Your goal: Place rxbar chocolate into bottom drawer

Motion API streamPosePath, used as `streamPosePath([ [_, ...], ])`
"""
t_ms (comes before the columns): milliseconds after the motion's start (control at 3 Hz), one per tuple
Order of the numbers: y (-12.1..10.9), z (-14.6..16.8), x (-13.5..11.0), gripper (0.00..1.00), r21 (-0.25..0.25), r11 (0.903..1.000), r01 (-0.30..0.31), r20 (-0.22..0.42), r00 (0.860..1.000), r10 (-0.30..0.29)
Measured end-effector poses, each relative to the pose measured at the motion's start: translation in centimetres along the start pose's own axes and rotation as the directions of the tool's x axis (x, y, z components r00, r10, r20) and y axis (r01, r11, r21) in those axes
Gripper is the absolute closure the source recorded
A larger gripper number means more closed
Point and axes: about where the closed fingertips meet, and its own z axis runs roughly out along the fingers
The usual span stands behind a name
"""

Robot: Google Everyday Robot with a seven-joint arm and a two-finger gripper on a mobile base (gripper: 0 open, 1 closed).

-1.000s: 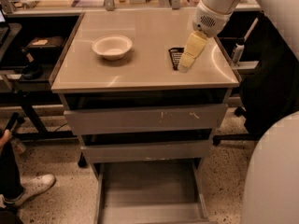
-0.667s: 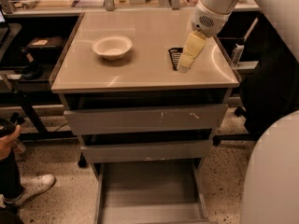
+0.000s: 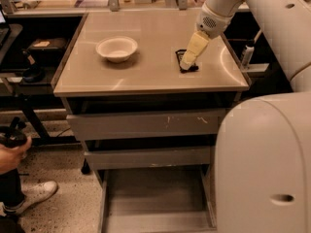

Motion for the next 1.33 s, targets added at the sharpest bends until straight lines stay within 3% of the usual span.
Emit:
streamPosePath([
  [667, -2.4, 3.9, 0.1, 0.0, -0.036, 0.9968, -0.072, -0.014, 0.997, 0.072],
  [1333, -3.1, 5.9, -0.6, 0.0, -0.06, 0.9938, -0.093, -0.018, 0.996, 0.092],
])
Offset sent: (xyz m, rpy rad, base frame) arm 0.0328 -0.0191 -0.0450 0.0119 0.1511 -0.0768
